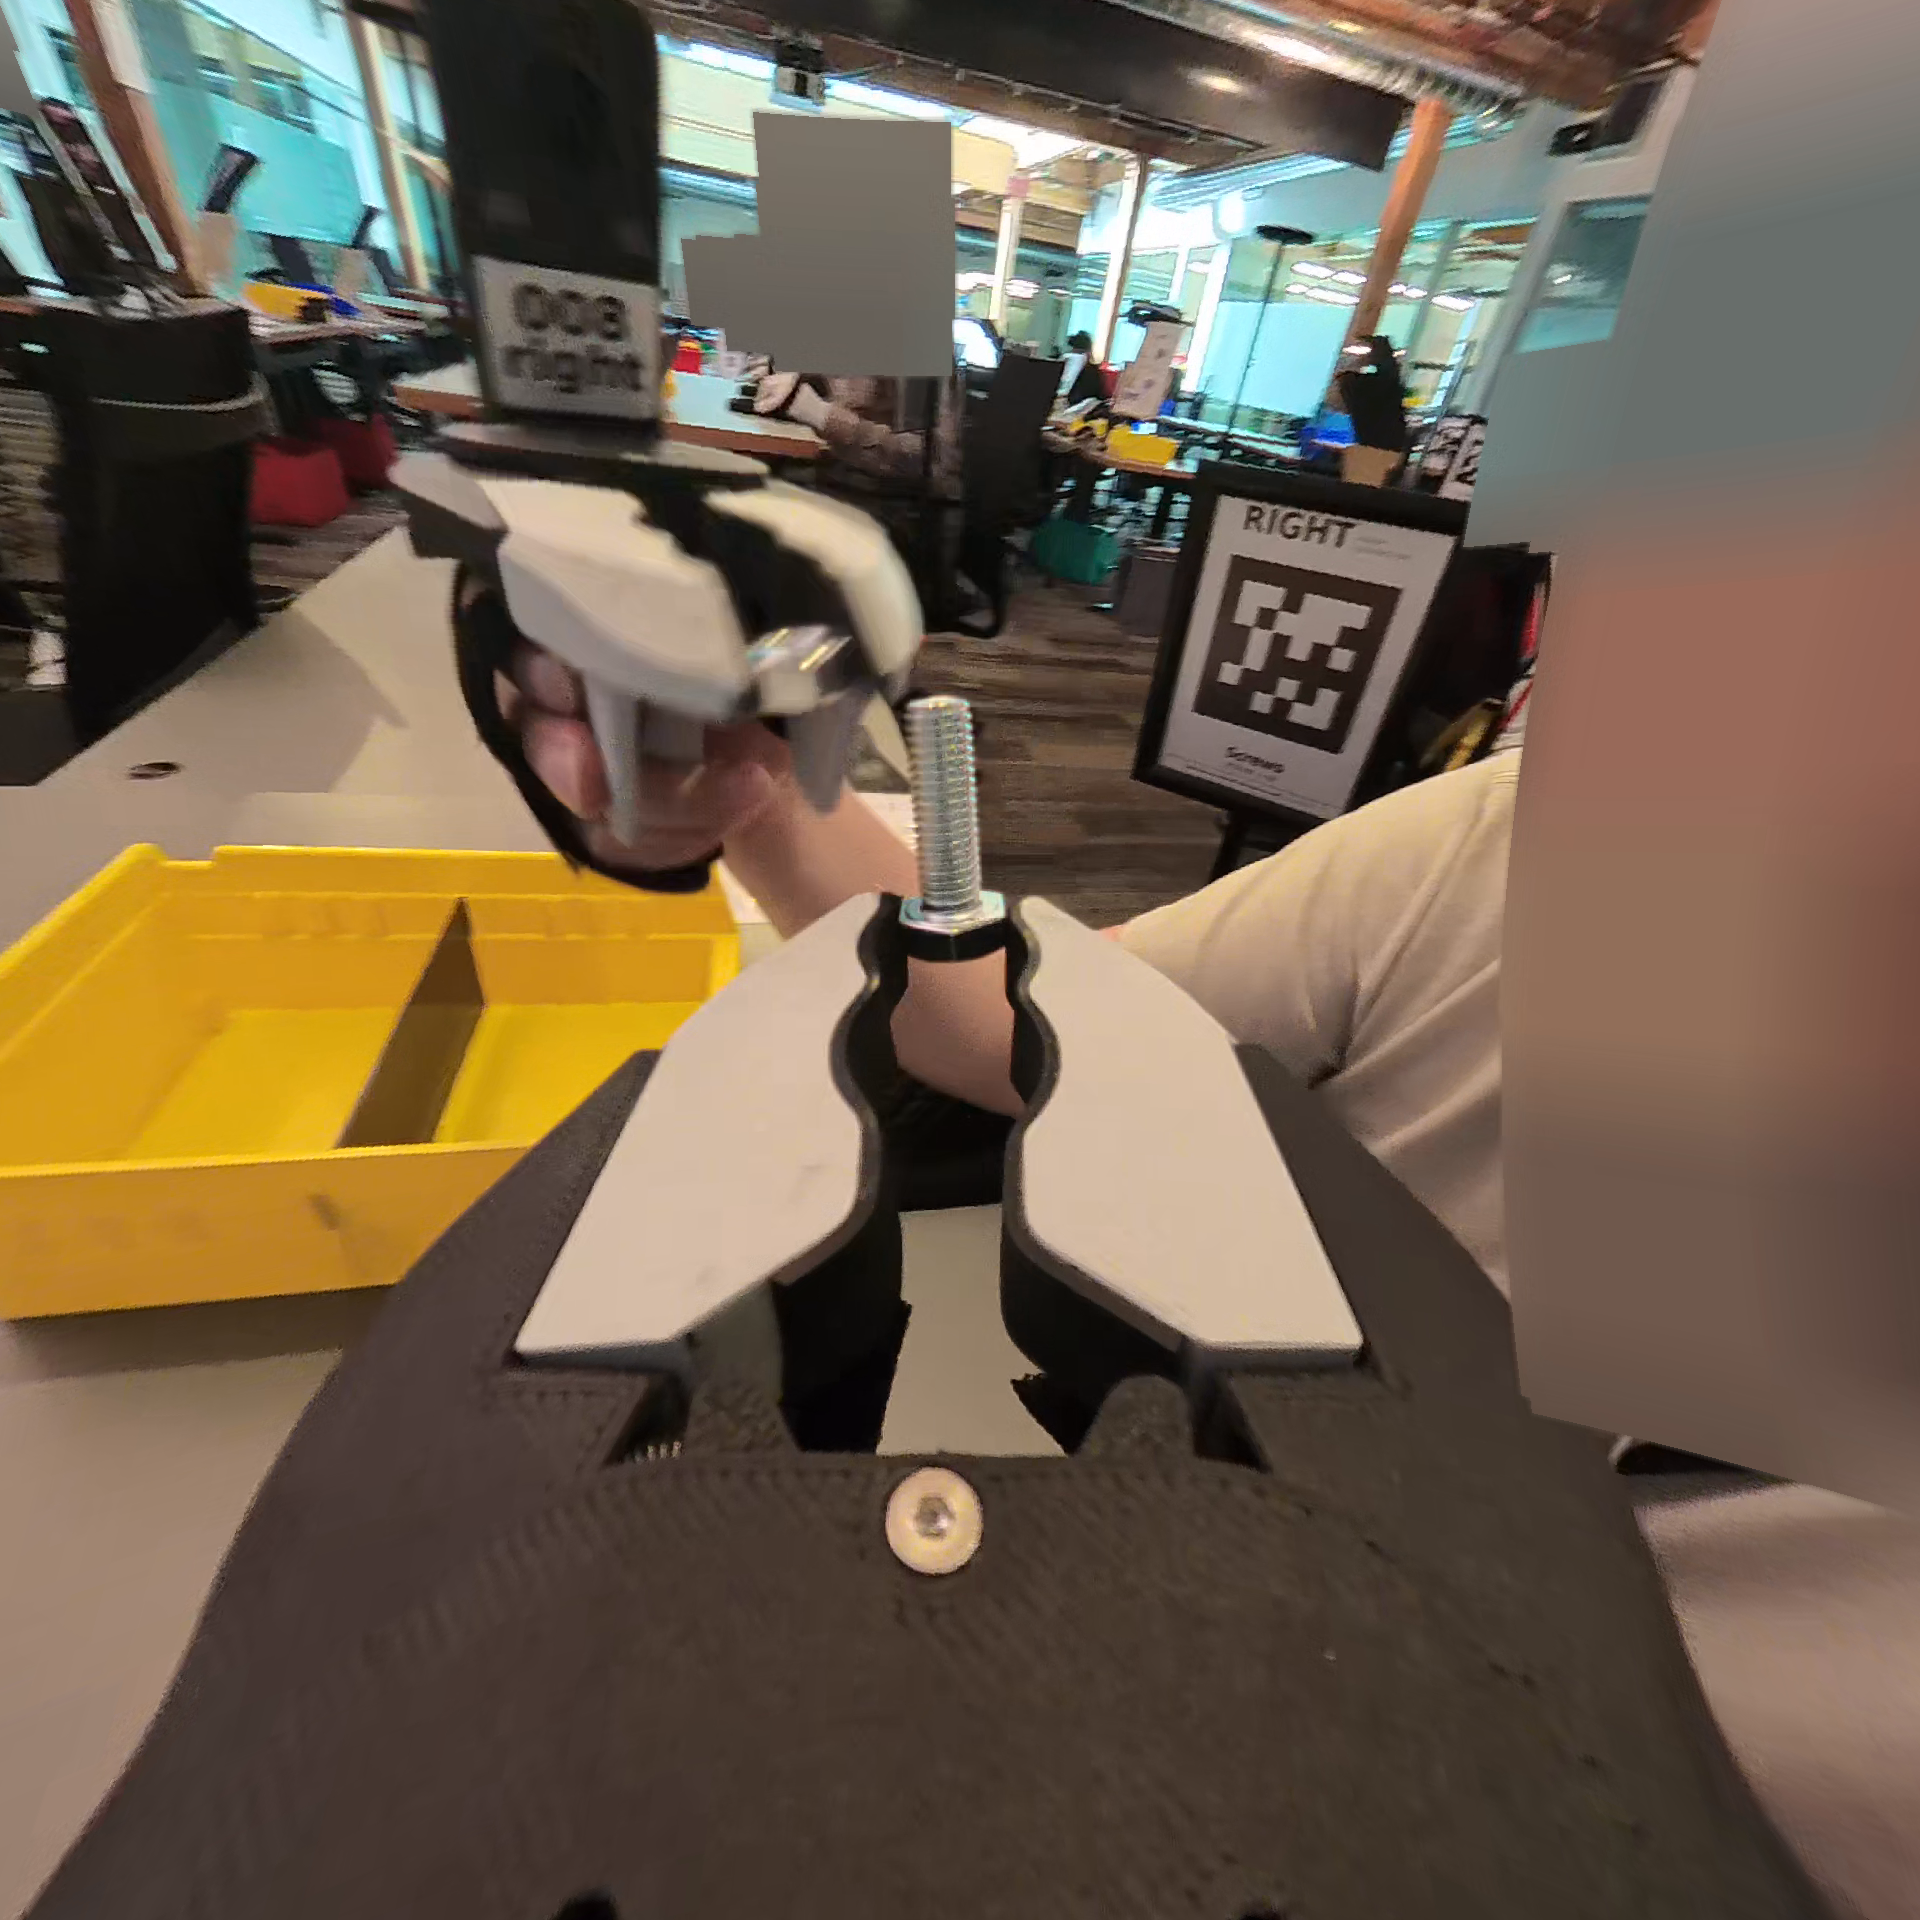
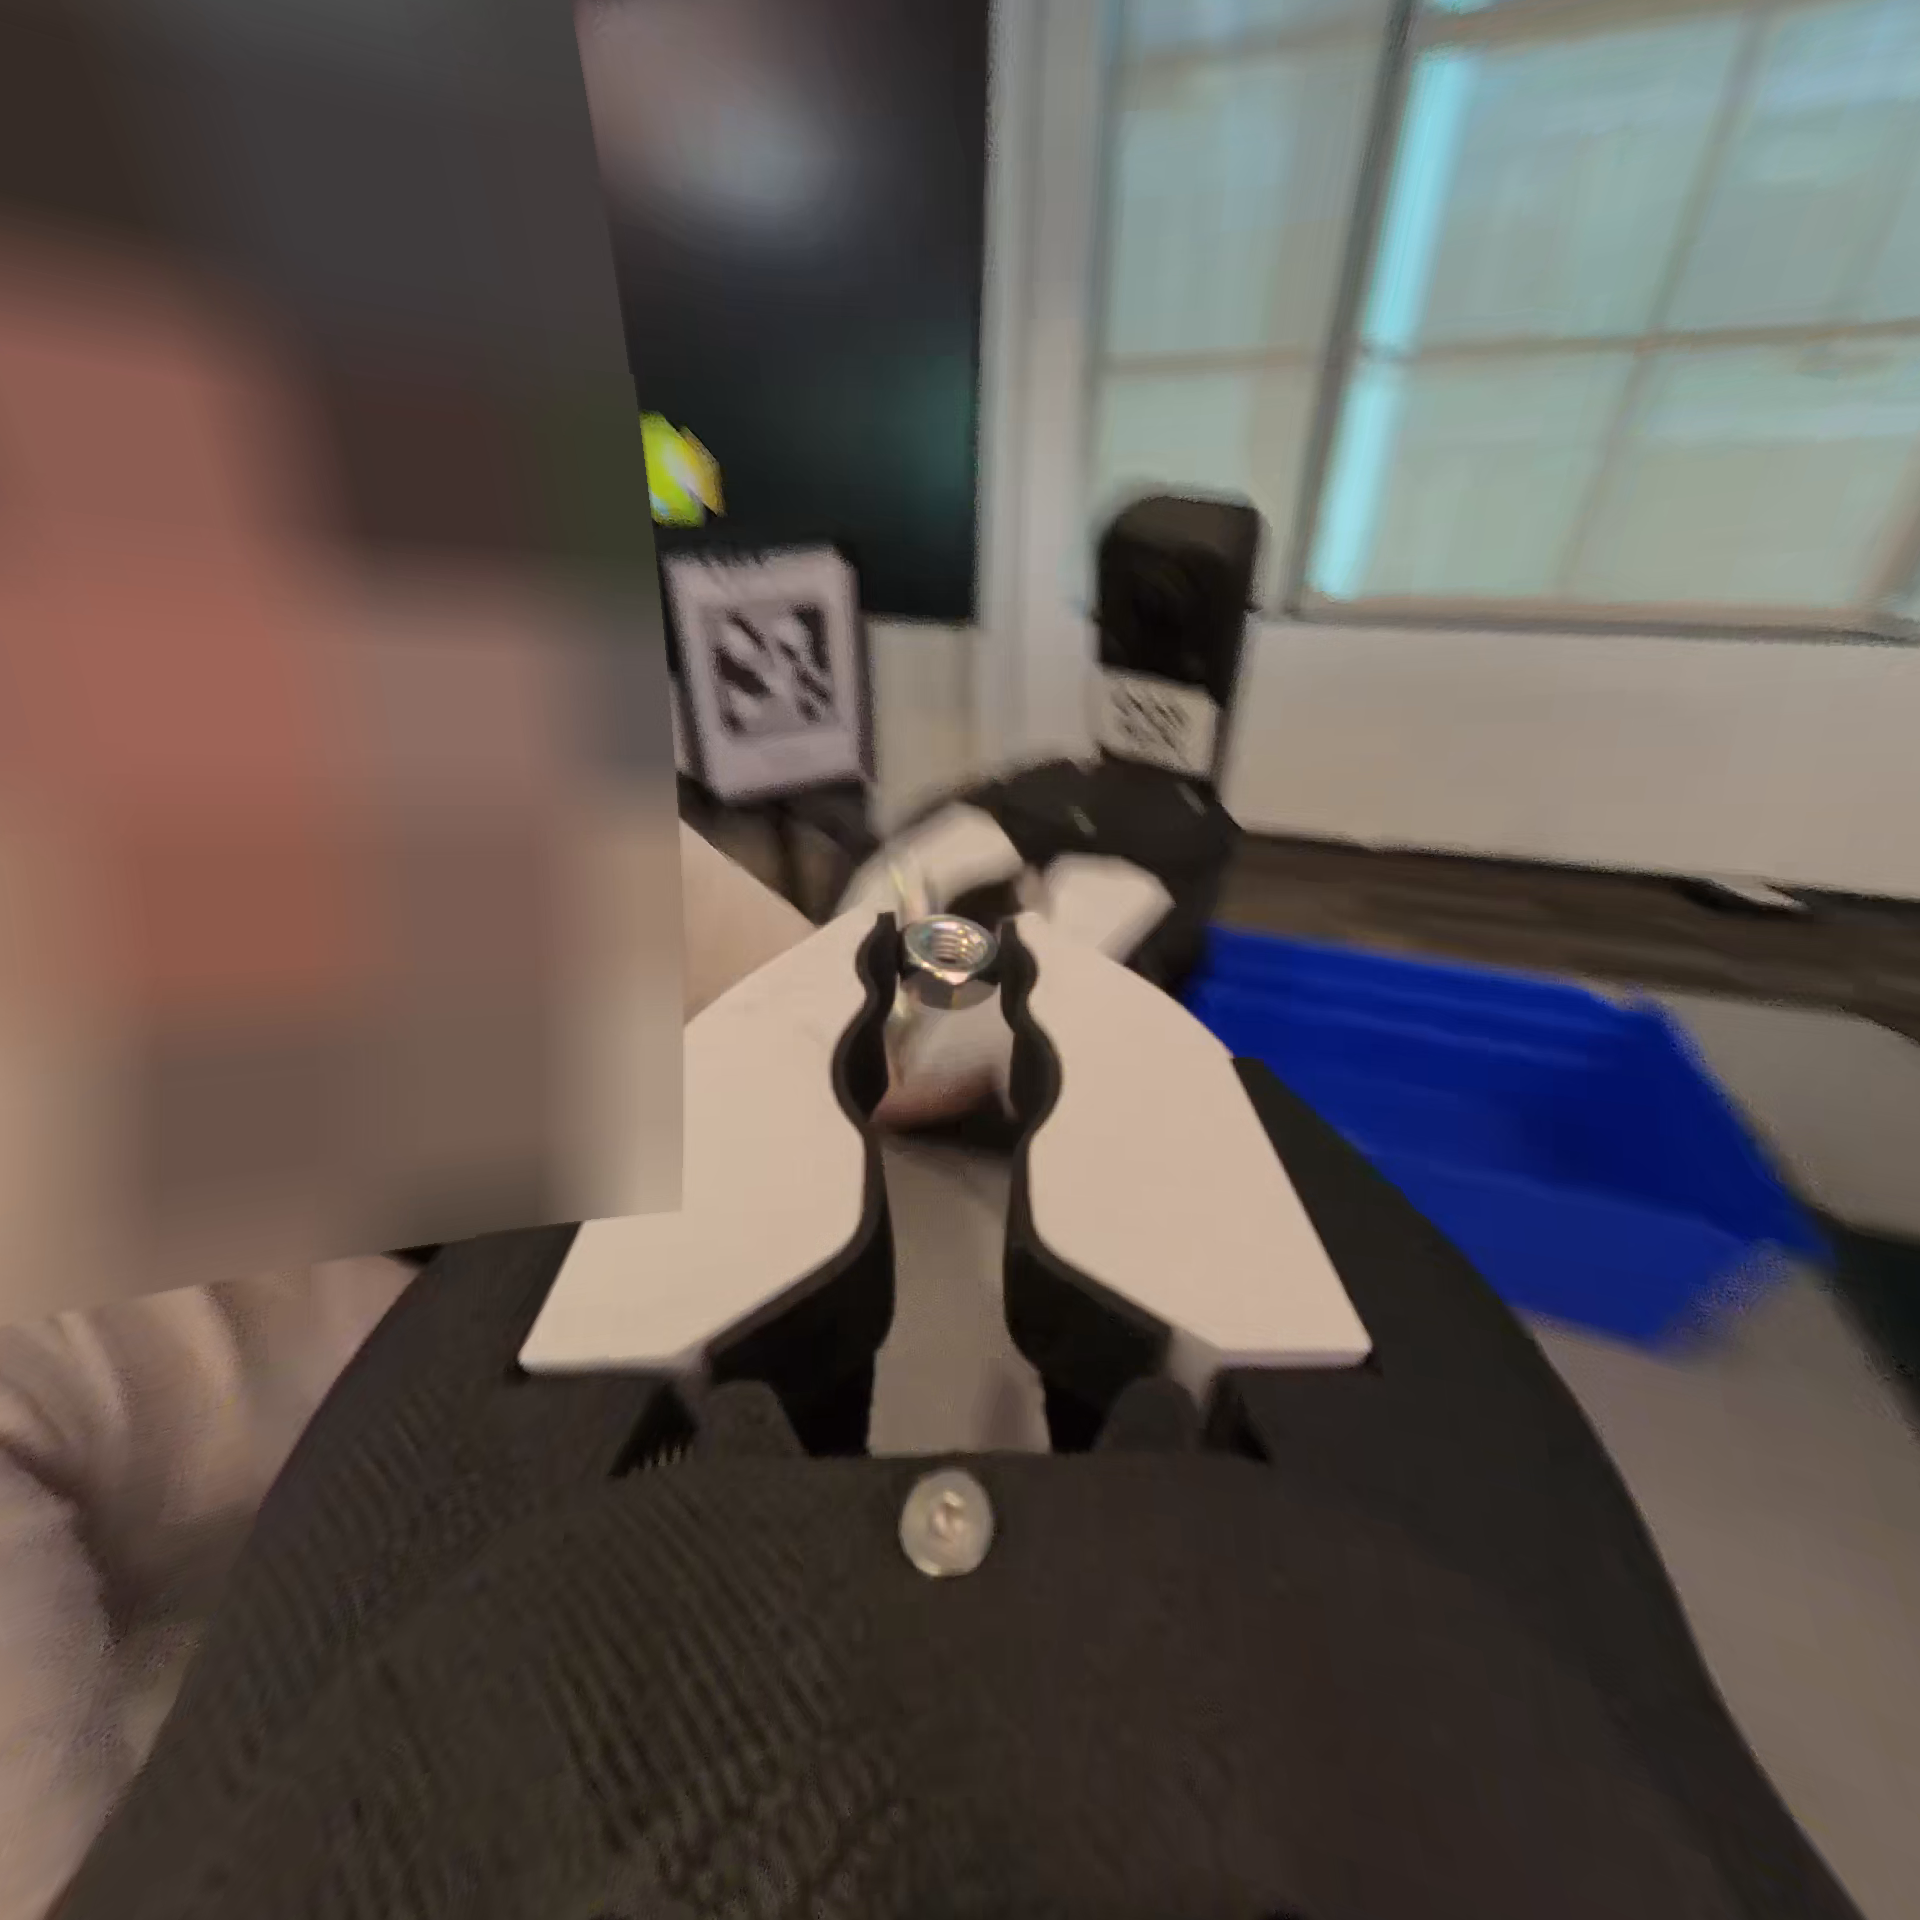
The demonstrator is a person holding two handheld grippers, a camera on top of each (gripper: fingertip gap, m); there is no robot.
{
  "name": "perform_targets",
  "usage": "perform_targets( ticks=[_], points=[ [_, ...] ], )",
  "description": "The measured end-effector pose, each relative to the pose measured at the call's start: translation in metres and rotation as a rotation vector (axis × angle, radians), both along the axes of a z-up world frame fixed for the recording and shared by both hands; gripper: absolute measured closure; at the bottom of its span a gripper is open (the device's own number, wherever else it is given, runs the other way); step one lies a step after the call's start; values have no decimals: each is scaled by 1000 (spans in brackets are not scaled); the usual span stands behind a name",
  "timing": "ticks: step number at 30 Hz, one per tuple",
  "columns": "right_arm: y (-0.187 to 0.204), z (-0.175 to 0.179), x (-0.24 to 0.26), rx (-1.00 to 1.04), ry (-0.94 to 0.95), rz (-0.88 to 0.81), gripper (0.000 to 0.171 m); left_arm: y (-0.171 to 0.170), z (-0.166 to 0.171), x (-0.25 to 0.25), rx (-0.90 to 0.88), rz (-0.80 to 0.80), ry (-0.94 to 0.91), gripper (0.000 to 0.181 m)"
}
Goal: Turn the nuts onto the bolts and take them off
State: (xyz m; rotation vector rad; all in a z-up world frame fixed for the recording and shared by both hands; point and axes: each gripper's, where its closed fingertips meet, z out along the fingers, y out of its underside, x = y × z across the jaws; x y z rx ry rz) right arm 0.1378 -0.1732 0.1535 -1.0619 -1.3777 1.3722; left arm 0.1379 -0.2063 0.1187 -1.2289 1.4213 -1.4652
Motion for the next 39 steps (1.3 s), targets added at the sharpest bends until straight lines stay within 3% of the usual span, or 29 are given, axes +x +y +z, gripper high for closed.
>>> perform_targets(
  ticks=[1, 4, 7, 11, 15, 20, 24, 27, 29, 31, 36, 37, 39],
  points=[
    [16, -23, 16, 98, -134, -120, 152, 3, 2, -3, 10, 19, -5, 164],
    [64, -116, 90, 299, -591, -427, 151, 6, 11, -12, 42, 58, -24, 164],
    [82, -188, 144, 75, -886, -516, 151, 7, 15, -17, 60, 75, -31, 163],
    [89, -247, 167, -180, -1080, -509, 151, 12, 16, -21, 67, 101, -29, 163],
    [92, -273, 174, -356, -1205, -538, 149, 20, 12, -23, 79, 150, 5, 163],
    [104, -238, 172, -310, -1069, -644, 138, 39, -3, -16, 97, 233, 65, 164],
    [118, -143, 125, 56, -719, -737, 129, 51, -16, -6, 98, 275, 87, 163],
    [67, -50, 47, 174, -250, -477, 123, 57, -22, -3, 99, 304, 96, 163],
    [35, -12, 18, 153, -47, -341, 123, 60, -22, -2, 98, 319, 85, 163],
    [25, -4, 0, 107, -20, -306, 124, 60, -21, -3, 93, 321, 81, 163],
    [35, -22, -28, 42, -96, -341, 125, 57, -20, -2, 91, 300, 75, 163],
    [37, -27, -31, 31, -123, -337, 130, 56, -20, -2, 83, 292, 76, 163],
    [31, -32, -33, 7, -142, -260, 160, 57, -24, 0, 58, 290, 98, 163]
  ],
)
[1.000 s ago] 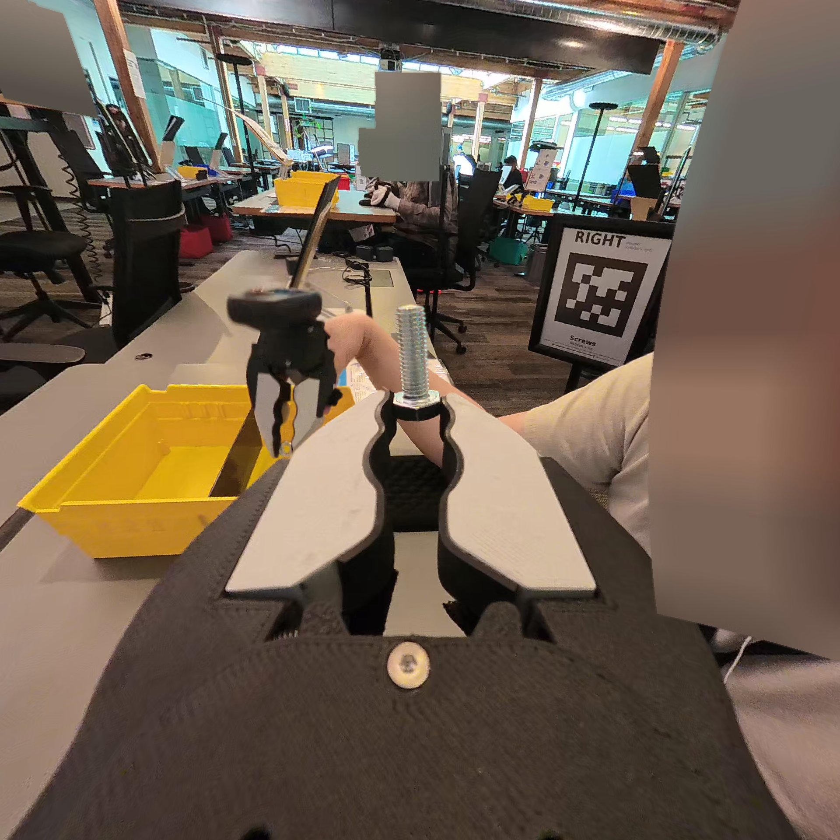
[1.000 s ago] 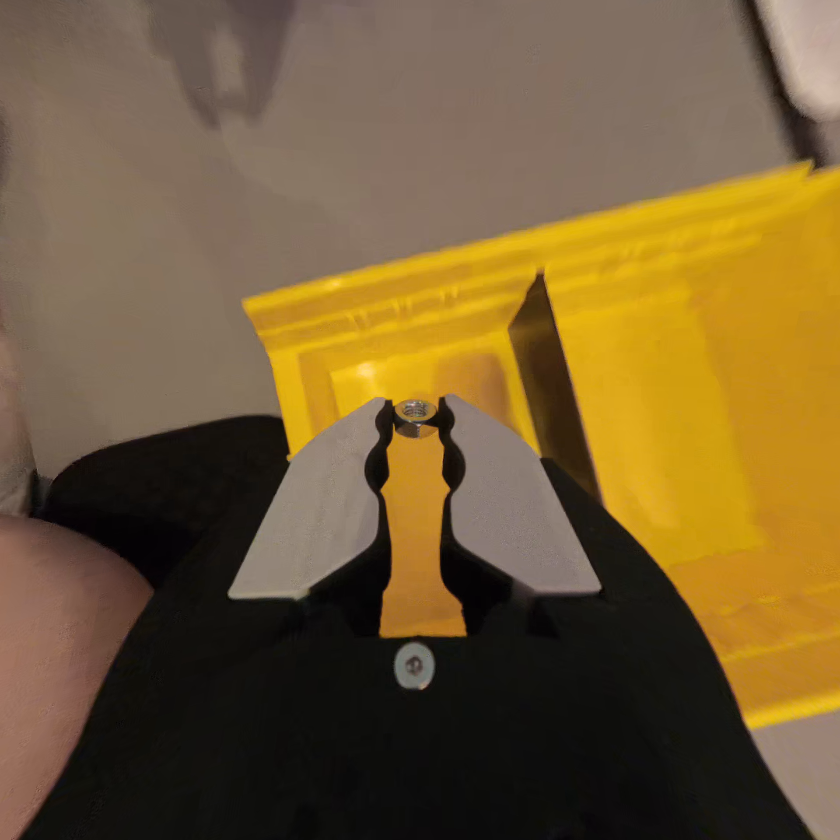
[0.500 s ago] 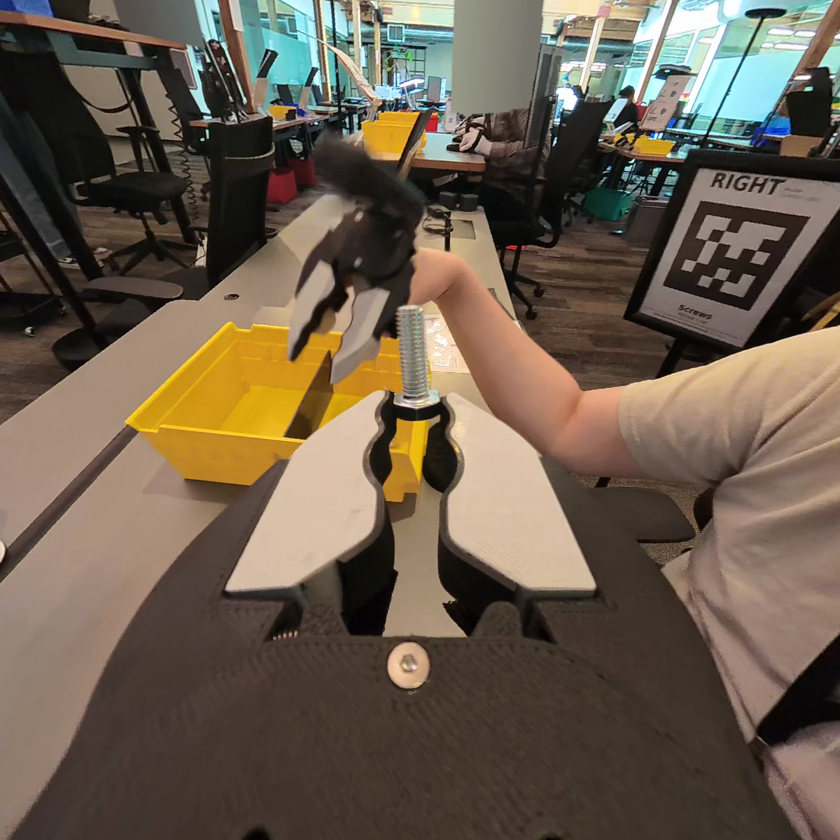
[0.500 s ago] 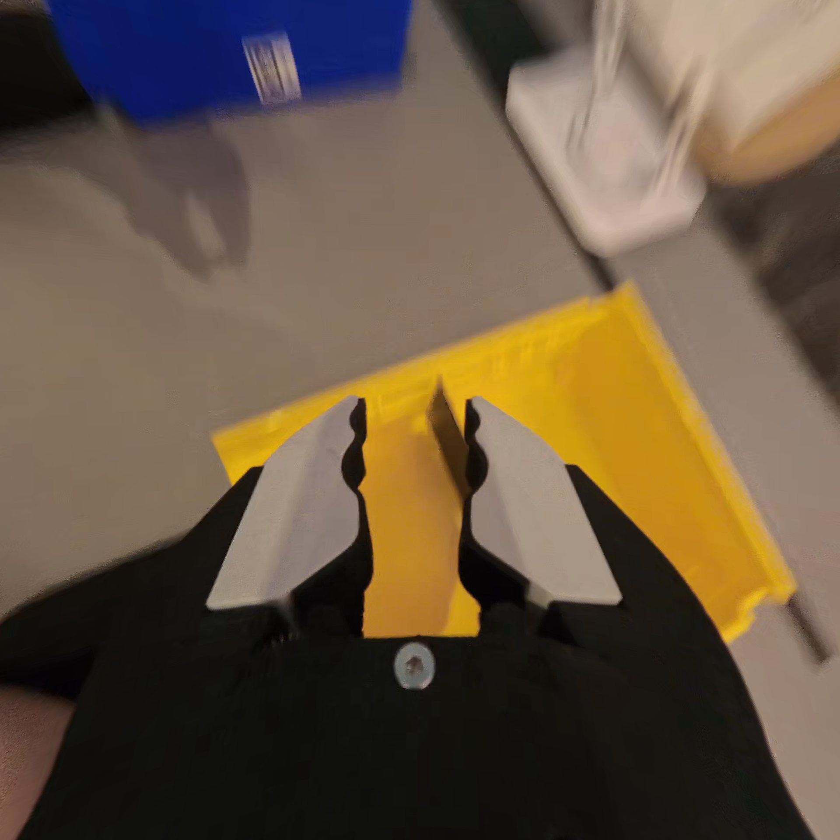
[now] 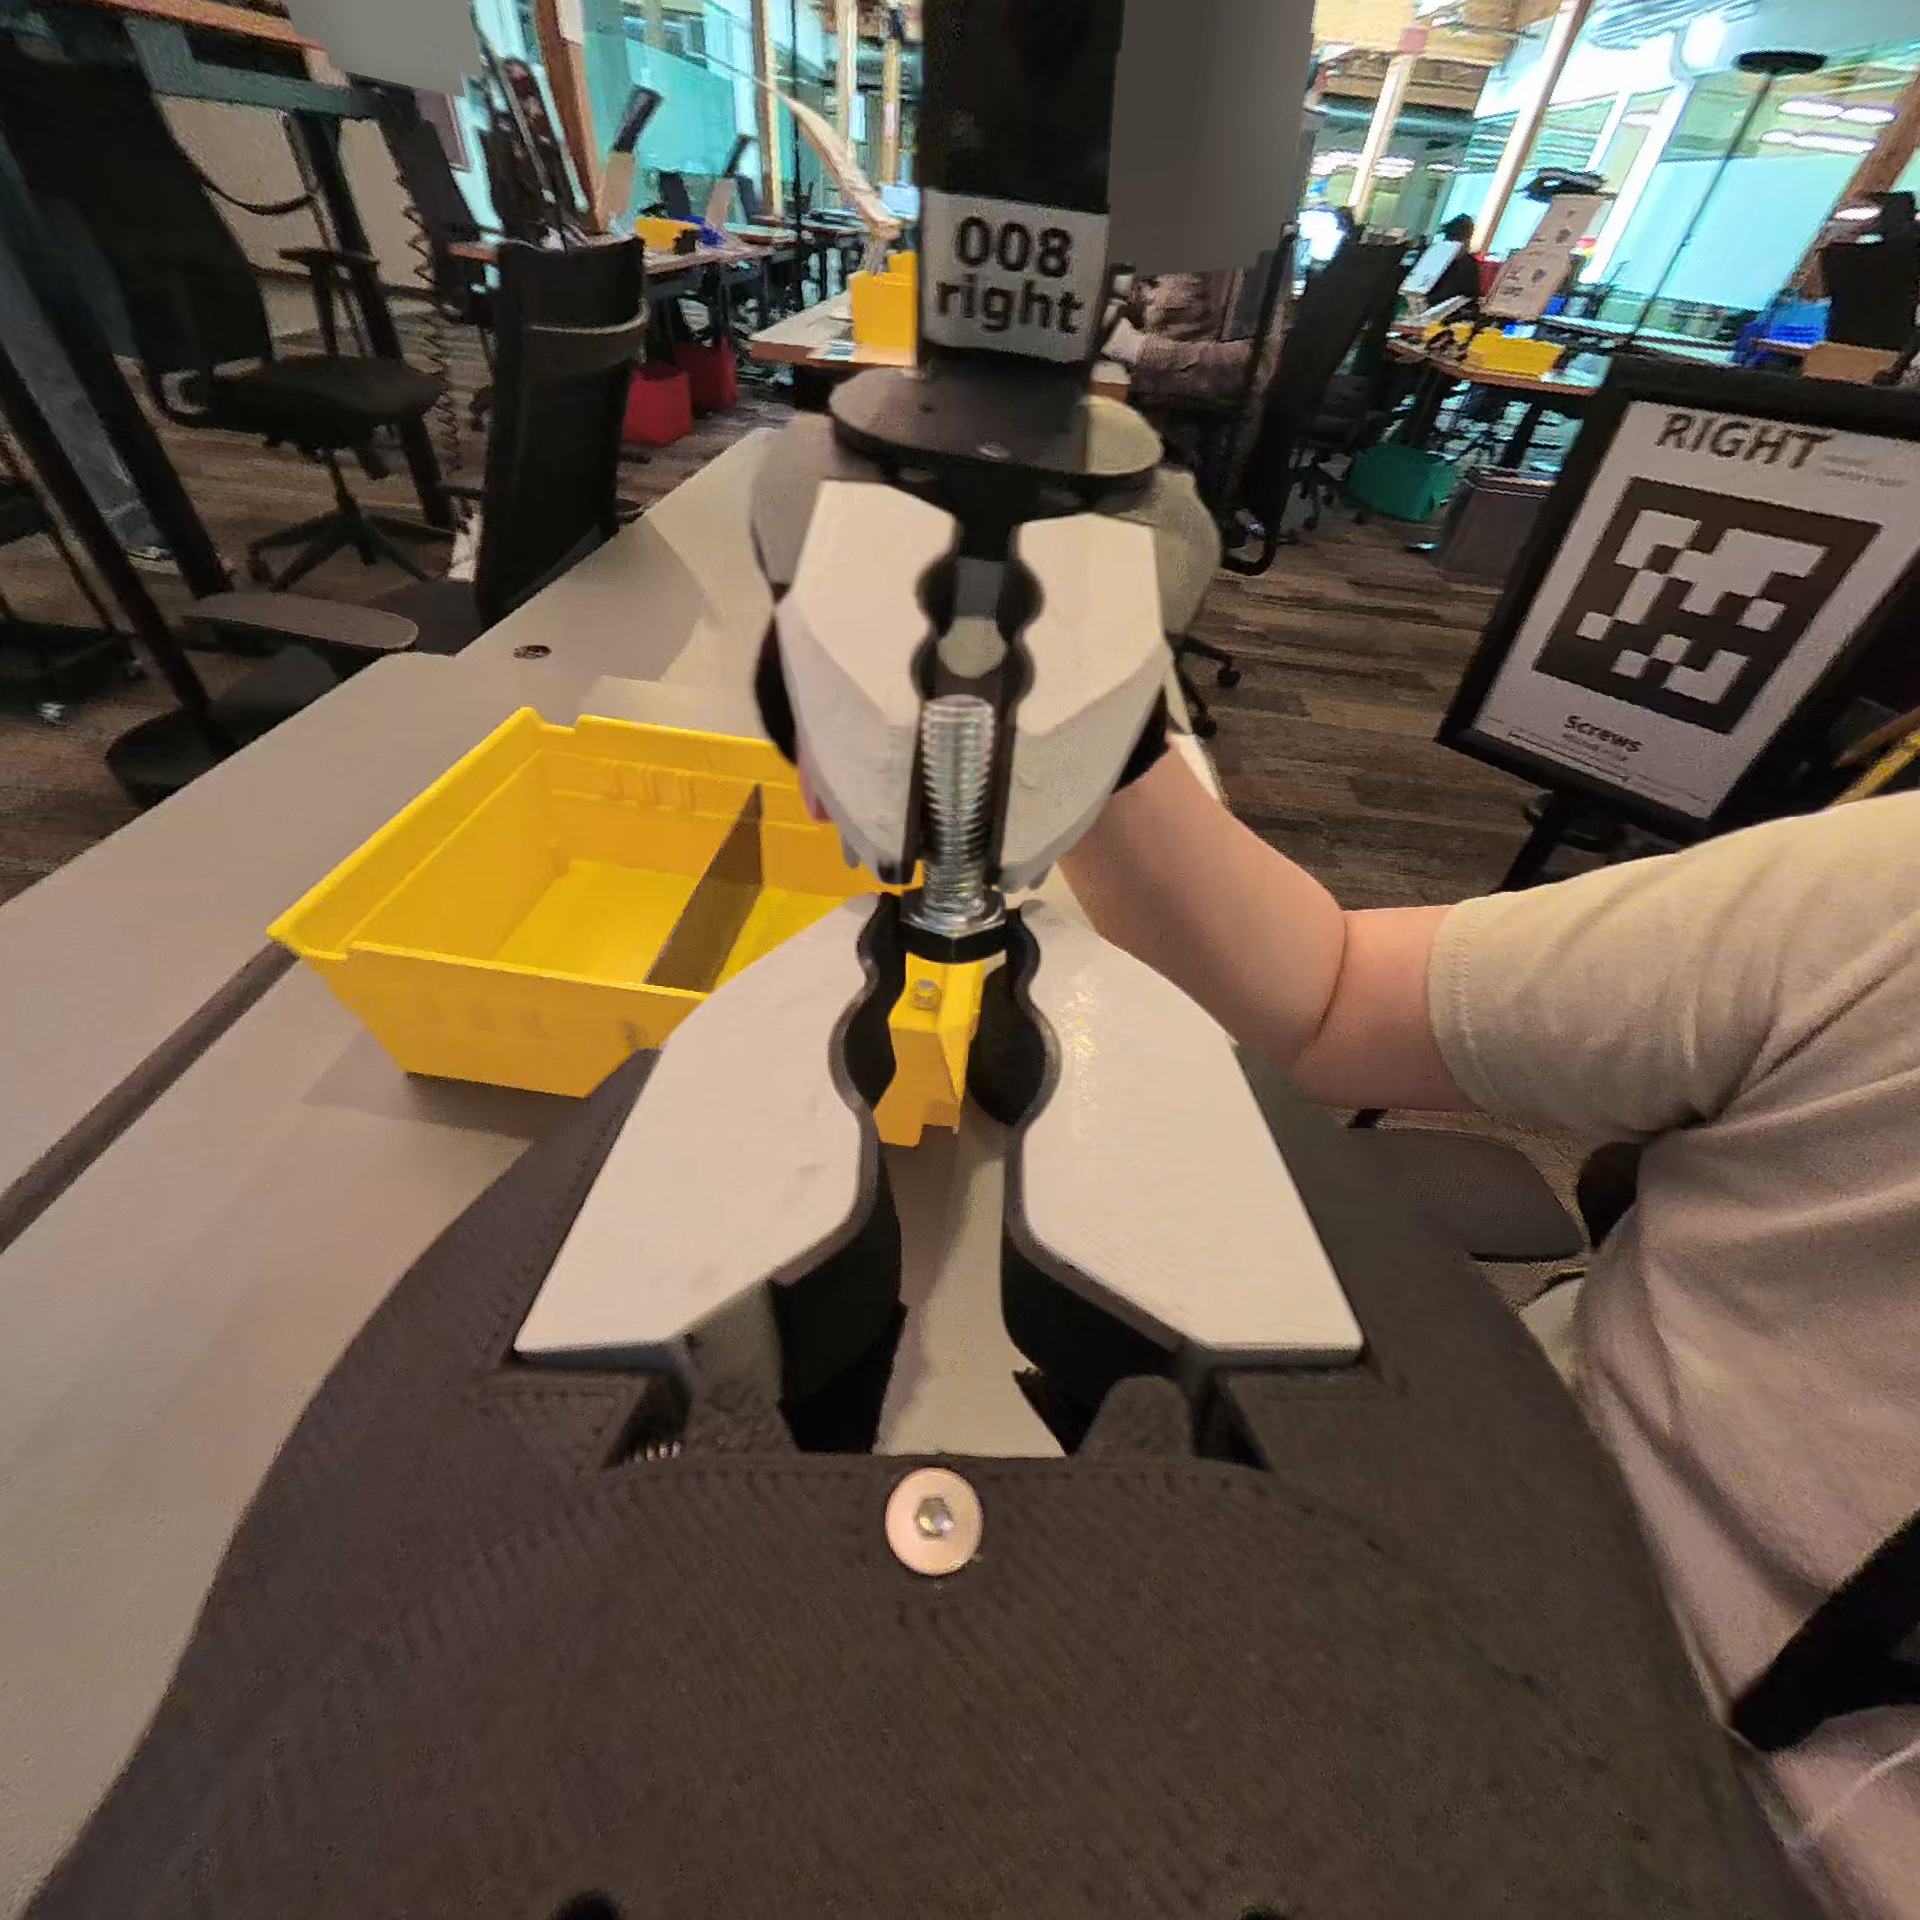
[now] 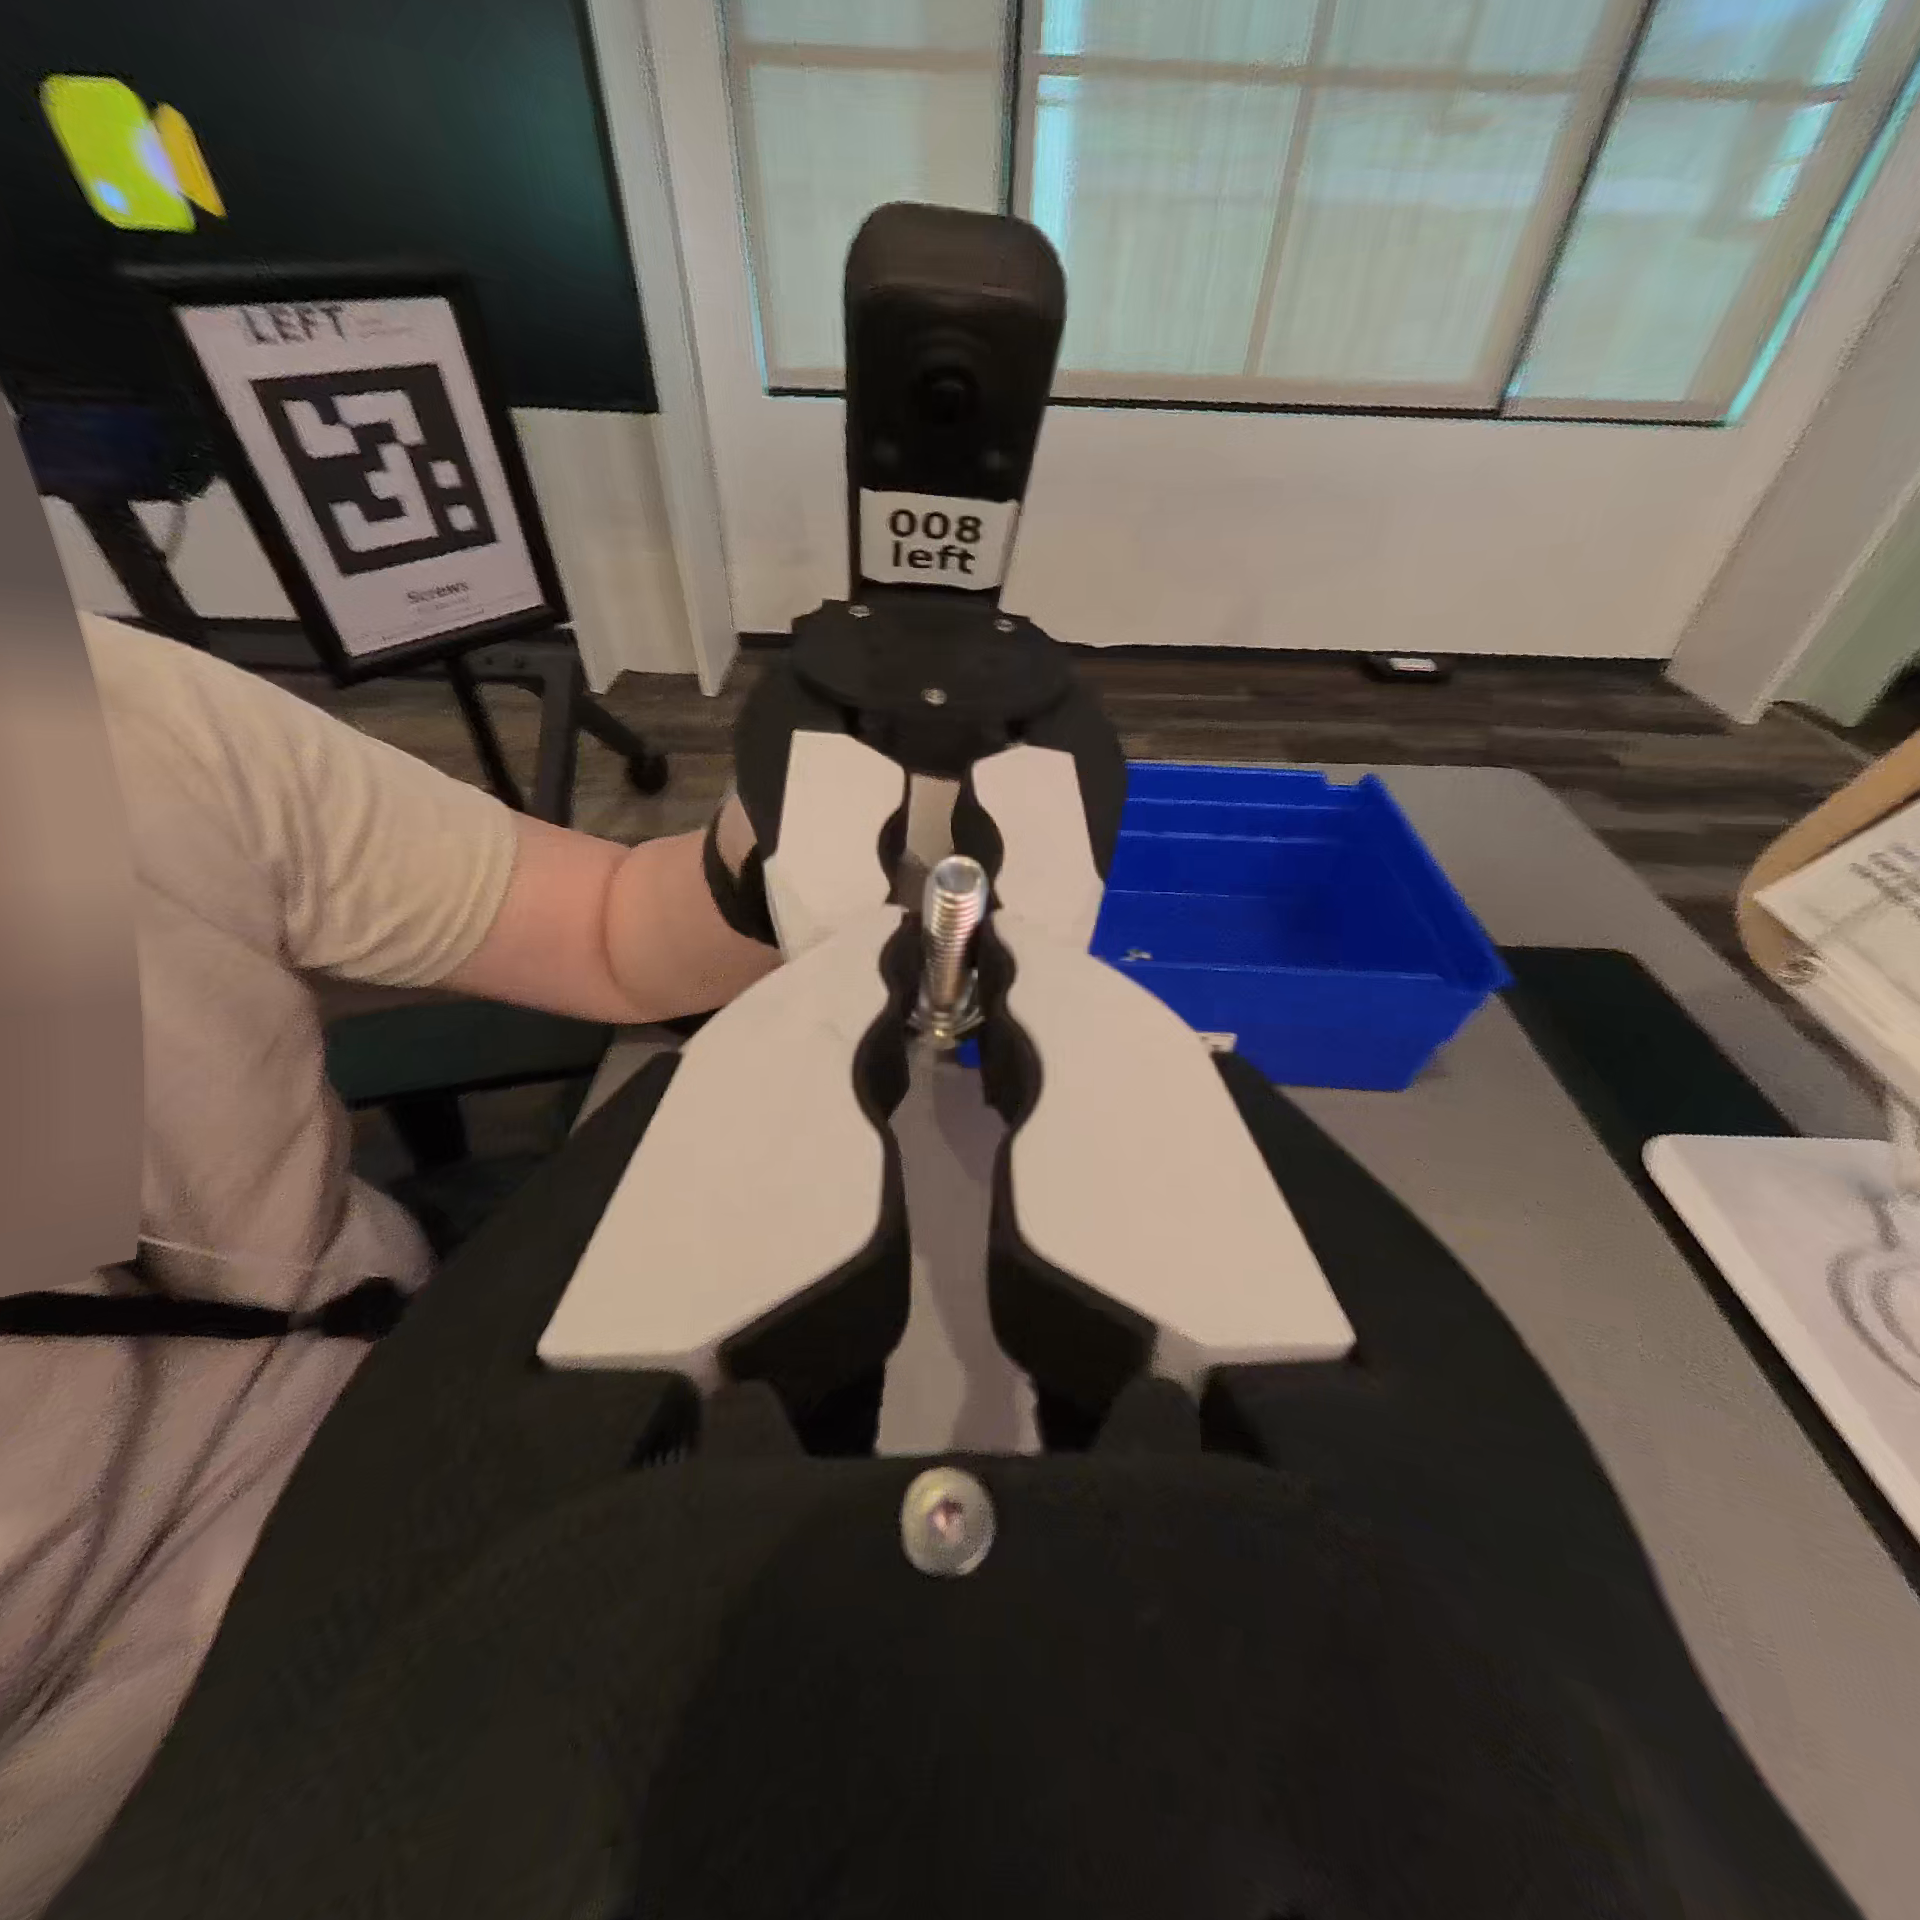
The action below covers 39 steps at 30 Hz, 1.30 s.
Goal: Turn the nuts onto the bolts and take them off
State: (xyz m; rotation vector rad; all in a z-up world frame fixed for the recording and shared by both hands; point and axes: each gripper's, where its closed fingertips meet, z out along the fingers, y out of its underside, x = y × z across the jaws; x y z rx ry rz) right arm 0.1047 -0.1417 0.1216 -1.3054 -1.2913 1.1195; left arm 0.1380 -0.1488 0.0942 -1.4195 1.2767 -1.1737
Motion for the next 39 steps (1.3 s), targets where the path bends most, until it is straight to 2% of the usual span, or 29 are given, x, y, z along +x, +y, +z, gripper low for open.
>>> perform_targets(
  ticks=[3, 6, 9, 13, 18, 23, 28, 31, 33, 37, 39],
  points=[
    [7, -4, 11, -41, -20, 7, 161, 6, -2, 3, -98, 22, 2, 163],
    [27, -13, 35, -50, -47, -53, 161, 16, -8, 3, -107, 57, 12, 174],
    [65, -23, 71, -84, -59, -214, 161, 28, -9, -2, -107, 106, 11, 171],
    [120, -58, 126, -213, -112, -469, 161, 35, -5, -8, -104, 132, -9, 155],
    [155, -81, 162, -402, -21, -586, 161, 32, 4, -12, -126, 93, -57, 142],
    [169, -104, 181, -372, -131, -704, 160, 22, 5, -12, -147, 20, -56, 132],
    [174, -118, 186, -381, -196, -745, 160, 18, 17, -12, -244, -6, -140, 138],
    [176, -125, 185, -378, -236, -756, 160, 3, 38, -18, -319, -163, -274, 142],
    [176, -128, 184, -378, -252, -753, 160, 2, 45, -22, -362, -201, -316, 141],
    [177, -134, 183, -377, -289, -753, 160, 2, 49, -23, -359, -185, -328, 127],
    [177, -136, 183, -378, -305, -753, 160, 0, 45, -20, -335, -174, -302, 113]
  ],
)
